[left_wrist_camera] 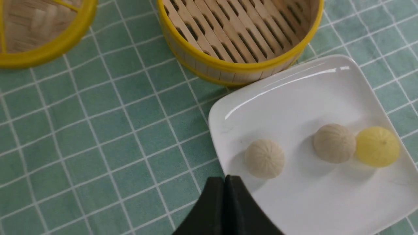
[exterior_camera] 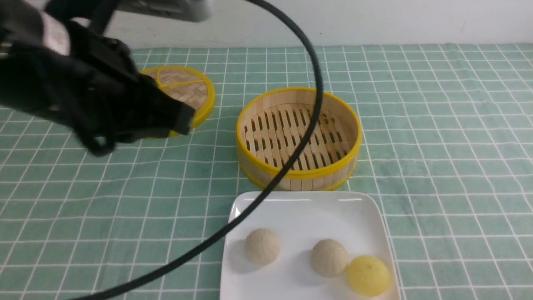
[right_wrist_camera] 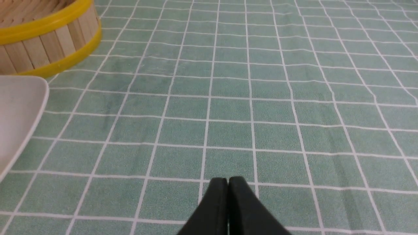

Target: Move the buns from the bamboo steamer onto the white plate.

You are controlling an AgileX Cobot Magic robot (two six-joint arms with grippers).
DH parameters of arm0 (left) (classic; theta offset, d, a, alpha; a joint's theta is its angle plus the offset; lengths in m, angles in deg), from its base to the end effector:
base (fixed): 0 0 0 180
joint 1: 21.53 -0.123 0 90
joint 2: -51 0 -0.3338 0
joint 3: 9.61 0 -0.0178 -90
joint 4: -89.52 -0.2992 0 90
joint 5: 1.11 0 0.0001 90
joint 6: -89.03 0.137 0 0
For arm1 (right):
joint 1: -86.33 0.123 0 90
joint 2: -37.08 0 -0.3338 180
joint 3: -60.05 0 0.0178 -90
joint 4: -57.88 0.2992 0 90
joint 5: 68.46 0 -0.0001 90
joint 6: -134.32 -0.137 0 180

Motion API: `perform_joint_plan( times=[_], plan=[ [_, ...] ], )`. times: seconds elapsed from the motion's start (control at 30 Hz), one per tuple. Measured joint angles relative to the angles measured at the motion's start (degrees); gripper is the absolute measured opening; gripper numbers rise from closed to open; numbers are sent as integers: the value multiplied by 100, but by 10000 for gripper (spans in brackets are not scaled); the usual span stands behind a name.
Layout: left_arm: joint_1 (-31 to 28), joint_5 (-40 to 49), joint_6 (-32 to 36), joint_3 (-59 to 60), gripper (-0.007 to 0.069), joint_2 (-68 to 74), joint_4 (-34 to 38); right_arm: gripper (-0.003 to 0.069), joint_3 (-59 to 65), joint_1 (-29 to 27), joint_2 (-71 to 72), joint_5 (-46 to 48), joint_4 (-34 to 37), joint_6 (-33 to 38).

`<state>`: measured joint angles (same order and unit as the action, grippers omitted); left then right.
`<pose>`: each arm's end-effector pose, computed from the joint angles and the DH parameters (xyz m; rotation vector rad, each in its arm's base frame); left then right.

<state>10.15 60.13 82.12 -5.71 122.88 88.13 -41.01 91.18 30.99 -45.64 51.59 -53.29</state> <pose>0.2357 -0.1420 0.4307 0.5209 2.3534 -0.2842 0.0951 0.0022 0.1603 -0.0207 1.8800 0.0398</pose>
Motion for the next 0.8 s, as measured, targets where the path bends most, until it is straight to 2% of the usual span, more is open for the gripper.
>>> perform_joint_plan(
  times=[0.17, 0.33, 0.43, 0.47, 0.57, 0.7, 0.8],
  plan=[
    [0, 817, -370, 37, 1, -1177, -374, 34, 5, 0, 0, -5, 0, 0],
    [0, 560, -829, 812, 1, -2644, -375, 40, 5, 0, 0, -12, 0, 0],
    [0, -465, -1128, 1953, 1, -3688, -308, 44, 5, 0, 0, -12, 5, 0],
    [0, -465, -1145, 2033, 1, -3742, -308, 44, 5, 0, 0, -12, 5, 0],
    [0, -1855, -1429, 3325, 6, -4470, -266, 50, 5, 0, 0, -12, 5, 0],
    [0, -3485, -1696, 4296, 12, -4867, -134, 55, 5, 0, 0, -12, 5, 0],
    [0, -4284, -1769, 4812, 15, -4919, -111, 59, 5, 0, 0, -12, 5, 0]
  ],
)
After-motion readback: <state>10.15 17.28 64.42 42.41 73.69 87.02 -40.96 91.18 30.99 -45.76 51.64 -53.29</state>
